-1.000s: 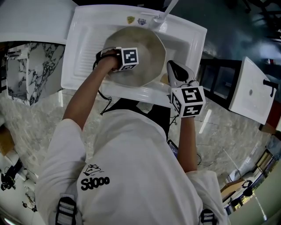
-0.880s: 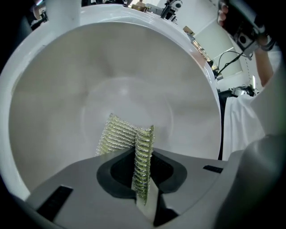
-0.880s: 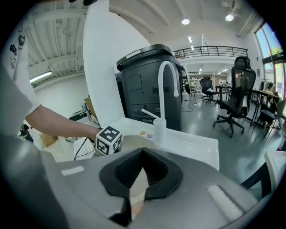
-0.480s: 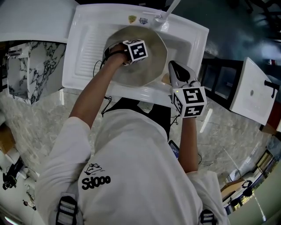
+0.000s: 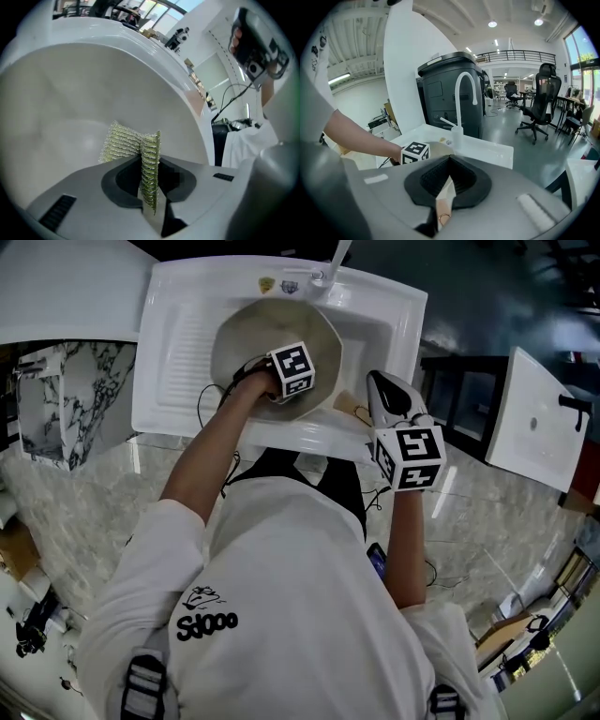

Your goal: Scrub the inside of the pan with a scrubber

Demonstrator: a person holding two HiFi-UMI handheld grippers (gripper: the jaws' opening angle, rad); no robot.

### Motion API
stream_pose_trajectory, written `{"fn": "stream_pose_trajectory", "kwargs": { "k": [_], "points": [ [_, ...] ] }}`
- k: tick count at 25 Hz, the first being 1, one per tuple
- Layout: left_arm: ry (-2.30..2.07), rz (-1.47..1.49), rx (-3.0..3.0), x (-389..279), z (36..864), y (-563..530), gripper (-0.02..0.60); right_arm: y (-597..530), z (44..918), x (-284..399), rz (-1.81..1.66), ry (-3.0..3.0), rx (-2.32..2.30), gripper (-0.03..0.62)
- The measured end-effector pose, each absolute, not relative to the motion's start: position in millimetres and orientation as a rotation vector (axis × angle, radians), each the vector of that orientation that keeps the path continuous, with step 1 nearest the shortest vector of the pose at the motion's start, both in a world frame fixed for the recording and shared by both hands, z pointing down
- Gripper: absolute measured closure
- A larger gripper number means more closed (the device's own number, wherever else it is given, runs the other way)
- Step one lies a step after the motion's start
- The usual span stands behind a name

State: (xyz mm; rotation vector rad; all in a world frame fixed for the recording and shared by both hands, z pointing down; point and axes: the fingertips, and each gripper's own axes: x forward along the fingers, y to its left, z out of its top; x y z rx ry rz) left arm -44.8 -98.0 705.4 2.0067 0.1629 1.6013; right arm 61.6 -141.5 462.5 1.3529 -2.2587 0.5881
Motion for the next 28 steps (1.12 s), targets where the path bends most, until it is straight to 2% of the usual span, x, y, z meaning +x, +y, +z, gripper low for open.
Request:
{"fn": "stream_pose_trajectory", "kwargs": {
  "k": [6,14,17,22,28],
  "points": [
    [0.173,1.156,1.919,-10.4,670.6,-87.4,0.515,-142.5,448.7,88.9,0.551,-2.274,1.344,0.585],
    [0.234,0.9,2.025,4.6,606.4,-82.7,0.515,-153.2,429.3,104.0,0.473,-2.337,1.321,0.585],
    [0.13,0.811,2.217,1.7,576.1,-97.3,0.517,-158.9,416.8,100.6,0.407,-2.365,1.303,0.585],
    [-0.113,0.539,2.65,6.0,480.8,-134.8,0.518,-176.1,386.4,107.1,0.277,-2.408,1.313,0.585],
    [-0.392,0.477,2.933,12.0,400.7,-163.0,0.517,-190.6,356.8,110.2,0.171,-2.439,1.303,0.583]
  ]
}}
